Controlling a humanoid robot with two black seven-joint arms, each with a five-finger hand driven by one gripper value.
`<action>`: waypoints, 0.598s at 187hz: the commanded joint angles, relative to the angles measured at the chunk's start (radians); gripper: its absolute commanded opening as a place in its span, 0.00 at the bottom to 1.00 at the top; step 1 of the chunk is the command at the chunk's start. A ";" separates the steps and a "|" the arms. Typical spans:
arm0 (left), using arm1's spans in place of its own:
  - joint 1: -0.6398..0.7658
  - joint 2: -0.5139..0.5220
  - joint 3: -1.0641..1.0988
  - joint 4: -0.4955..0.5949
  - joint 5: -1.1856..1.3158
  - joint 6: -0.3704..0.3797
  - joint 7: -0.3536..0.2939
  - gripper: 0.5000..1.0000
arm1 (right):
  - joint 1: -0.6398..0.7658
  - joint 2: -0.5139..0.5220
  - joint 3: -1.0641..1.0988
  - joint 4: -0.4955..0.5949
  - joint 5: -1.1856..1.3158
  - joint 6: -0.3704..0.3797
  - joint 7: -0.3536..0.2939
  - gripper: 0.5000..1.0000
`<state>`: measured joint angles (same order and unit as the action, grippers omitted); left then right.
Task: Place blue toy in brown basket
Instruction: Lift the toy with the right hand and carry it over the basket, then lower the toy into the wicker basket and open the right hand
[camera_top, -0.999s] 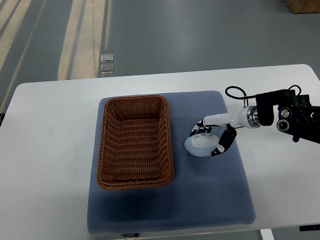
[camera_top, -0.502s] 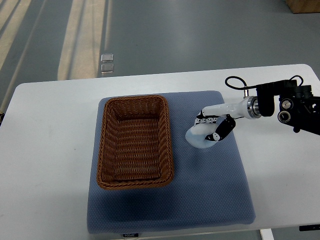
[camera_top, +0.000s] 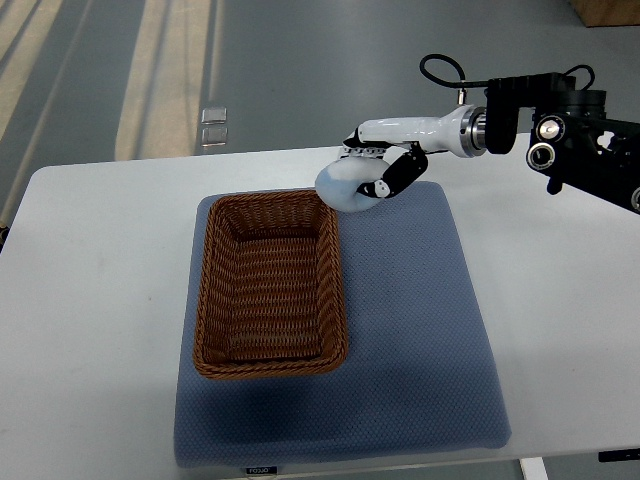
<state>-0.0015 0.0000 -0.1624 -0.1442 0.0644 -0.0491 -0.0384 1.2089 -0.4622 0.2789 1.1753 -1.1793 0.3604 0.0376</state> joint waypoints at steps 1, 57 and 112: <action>0.000 0.000 0.000 0.000 0.000 0.000 0.000 1.00 | -0.014 0.074 0.051 -0.009 0.000 -0.021 0.007 0.07; 0.000 0.000 0.001 0.000 0.000 0.000 0.000 1.00 | -0.106 0.315 0.052 -0.126 -0.011 -0.090 0.007 0.09; 0.000 0.000 0.000 0.000 0.000 0.000 0.000 1.00 | -0.212 0.396 0.052 -0.217 -0.019 -0.127 0.007 0.16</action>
<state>-0.0015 0.0000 -0.1625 -0.1442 0.0644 -0.0491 -0.0384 1.0353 -0.0770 0.3319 0.9811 -1.1958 0.2493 0.0447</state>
